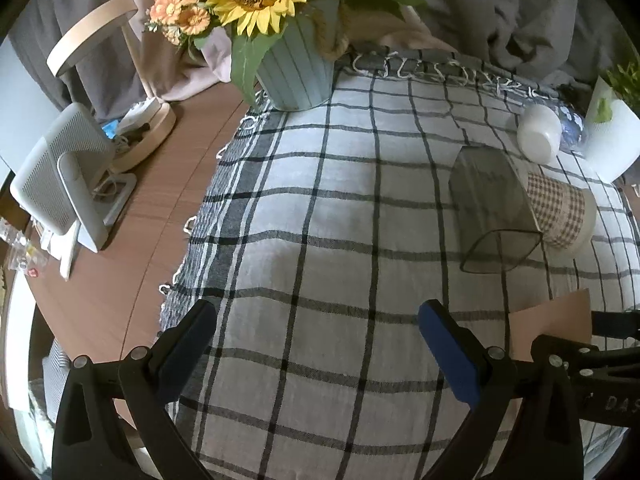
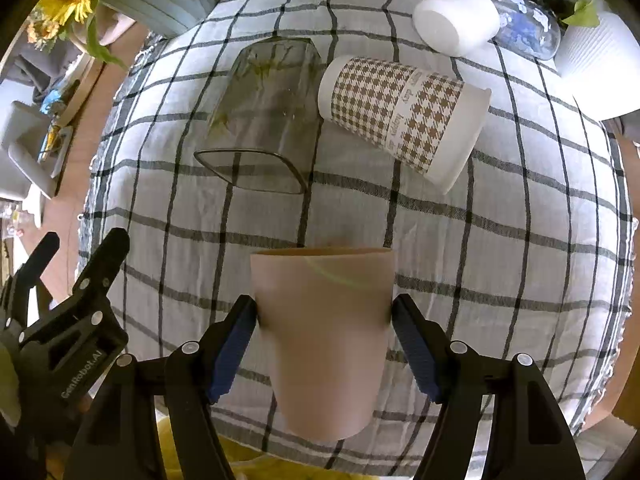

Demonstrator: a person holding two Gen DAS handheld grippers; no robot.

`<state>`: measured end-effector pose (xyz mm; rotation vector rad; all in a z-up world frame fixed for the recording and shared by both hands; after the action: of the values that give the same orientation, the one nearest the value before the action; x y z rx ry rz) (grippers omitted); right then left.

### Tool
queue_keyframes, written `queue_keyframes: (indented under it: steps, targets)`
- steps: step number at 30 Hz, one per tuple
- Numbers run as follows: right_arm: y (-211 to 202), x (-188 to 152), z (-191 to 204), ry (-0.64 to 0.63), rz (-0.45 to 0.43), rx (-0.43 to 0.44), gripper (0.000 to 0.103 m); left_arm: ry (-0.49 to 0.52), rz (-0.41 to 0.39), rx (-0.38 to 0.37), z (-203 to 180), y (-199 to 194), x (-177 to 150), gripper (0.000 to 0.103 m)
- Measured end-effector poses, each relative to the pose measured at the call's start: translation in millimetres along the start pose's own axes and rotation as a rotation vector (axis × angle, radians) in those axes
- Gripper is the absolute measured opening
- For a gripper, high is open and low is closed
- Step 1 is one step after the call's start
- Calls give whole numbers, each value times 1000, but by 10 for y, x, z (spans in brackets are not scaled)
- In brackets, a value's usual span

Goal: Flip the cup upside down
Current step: 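Rotate the held pink cup with the right gripper, rim toward the table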

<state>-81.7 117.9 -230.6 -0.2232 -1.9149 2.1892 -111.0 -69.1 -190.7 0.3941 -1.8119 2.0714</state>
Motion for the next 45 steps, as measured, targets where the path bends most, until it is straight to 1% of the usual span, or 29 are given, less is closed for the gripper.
queue_keyframes:
  steps: [1, 2, 3, 7, 10, 11, 13, 16, 19, 23, 27, 29, 36, 38, 45]
  targets:
    - [-20, -2, -5, 3, -14, 4, 74, 1, -6, -2, 6, -23, 5, 103]
    - [-64, -27, -3, 8, -33, 10, 80, 3, -16, -13, 9, -65, 9, 103]
    - [-104, -59, -1, 16, -51, 15, 81, 3, -24, -22, 8, -96, 10, 103]
    - [-356, -271, -19, 65, -154, 48, 81, 9, -61, -48, 19, -233, -51, 103]
    - [-412, -437, 43, 104, -230, 69, 81, 16, -77, -76, 0, -313, -158, 103]
    - [-416, -505, 41, 118, -246, 75, 81, 22, -83, -92, -21, -337, -204, 103]
    - [-382, -626, 18, 142, -270, 97, 81, 41, -84, -100, -59, -351, -275, 103]
    - [-249, -713, -25, 183, -258, 103, 81, 63, -66, -102, -109, -315, -340, 103]
    - [-133, -817, -116, 231, -247, 136, 81, 67, -52, -84, -111, -271, -372, 103]
    - [21, -840, -113, 245, -227, 169, 81, 63, -30, -68, -79, -209, -438, 103]
    - [75, -815, -59, 214, -232, 148, 81, 66, -23, -52, -71, -173, -472, 103]
    - [86, -798, -40, 197, -240, 109, 81, 70, -24, -50, -86, -165, -478, 103]
    - [-9, -908, -73, 185, -251, 72, 81, 98, -20, -93, -223, -218, -536, 103]
    - [-47, -952, -103, 186, -255, 73, 81, 102, -17, -108, -270, -247, -559, 103]
    - [-145, -1057, -224, 181, -265, 62, 81, 114, -35, -157, -510, -457, -656, 103]
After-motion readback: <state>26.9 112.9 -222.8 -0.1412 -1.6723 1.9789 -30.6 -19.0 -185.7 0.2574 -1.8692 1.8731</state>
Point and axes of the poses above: each gripper's, at about its wrist camera, not at the fingertips, and y roughly the way its jaws point, z to its left, x to its top, the point moved 7 cm from there along y, roughly the way its jaws point, and after that the axes turned 3 degrees about z, right-handed, at the moved point
